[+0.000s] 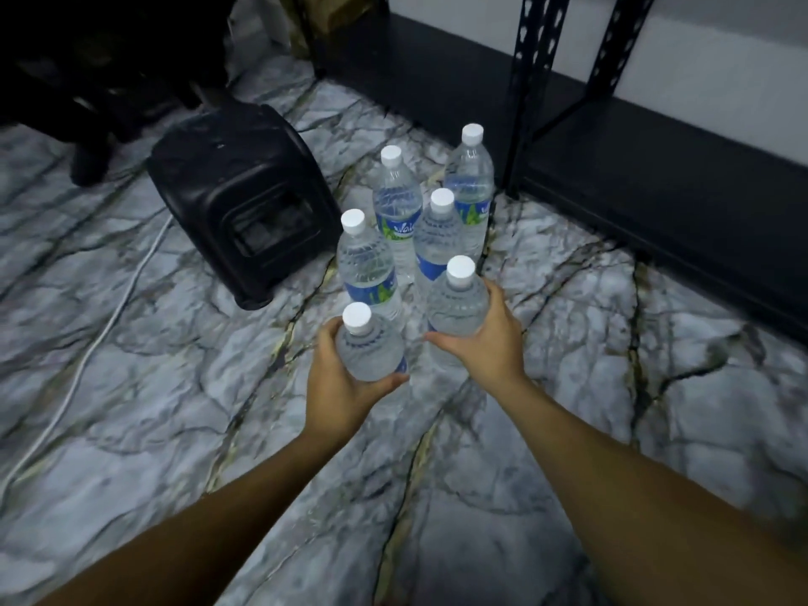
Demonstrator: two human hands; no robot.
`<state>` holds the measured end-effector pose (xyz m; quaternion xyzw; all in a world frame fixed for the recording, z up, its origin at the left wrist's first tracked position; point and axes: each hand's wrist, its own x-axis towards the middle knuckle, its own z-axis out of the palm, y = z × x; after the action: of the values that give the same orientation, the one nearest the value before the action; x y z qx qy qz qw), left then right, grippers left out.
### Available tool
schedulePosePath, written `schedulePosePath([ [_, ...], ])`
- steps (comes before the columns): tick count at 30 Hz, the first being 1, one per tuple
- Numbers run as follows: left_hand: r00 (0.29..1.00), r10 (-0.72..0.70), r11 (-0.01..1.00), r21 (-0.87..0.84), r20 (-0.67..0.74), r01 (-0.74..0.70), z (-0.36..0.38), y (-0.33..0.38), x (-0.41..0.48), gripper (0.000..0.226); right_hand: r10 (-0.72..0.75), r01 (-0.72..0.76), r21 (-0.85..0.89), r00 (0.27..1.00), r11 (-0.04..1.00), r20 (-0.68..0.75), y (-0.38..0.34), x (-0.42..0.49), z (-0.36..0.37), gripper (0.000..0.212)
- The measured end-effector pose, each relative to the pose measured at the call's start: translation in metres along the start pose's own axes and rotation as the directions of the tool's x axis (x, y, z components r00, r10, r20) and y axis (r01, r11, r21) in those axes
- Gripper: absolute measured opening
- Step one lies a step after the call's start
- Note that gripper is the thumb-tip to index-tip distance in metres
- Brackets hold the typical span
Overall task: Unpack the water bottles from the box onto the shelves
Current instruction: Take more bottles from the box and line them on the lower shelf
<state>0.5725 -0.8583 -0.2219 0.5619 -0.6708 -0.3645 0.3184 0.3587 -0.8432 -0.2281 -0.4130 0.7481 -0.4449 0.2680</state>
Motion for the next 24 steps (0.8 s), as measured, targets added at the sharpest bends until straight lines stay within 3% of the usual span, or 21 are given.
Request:
schedulePosePath([
  [6,0.998,0.031,0.999,0.041,-0.053,-0.029,0.005,0.006,-0.001,0.093,-0.025,0.025,0.010,0.999,1.000,-0.040,0.006,-0.004,-0.005,0.090],
  [12,0.995,0.092,0.989,0.108,0.037,-0.096,0.013,0.024,0.011,0.085,0.051,-0.043,0.053,0.987,0.998,-0.153,0.011,-0.013,-0.021,0.082],
  [17,0.990,0.111,0.991,0.067,0.091,-0.118,0.040,0.061,0.030,0.082,0.058,-0.063,-0.059,0.994,0.996,-0.093,0.018,0.011,-0.071,0.082],
  [24,0.945,0.177,0.983,-0.005,0.274,-0.183,0.086,0.133,0.055,0.087,0.038,-0.028,-0.263,0.999,0.964,0.033,-0.002,0.060,-0.168,0.073],
])
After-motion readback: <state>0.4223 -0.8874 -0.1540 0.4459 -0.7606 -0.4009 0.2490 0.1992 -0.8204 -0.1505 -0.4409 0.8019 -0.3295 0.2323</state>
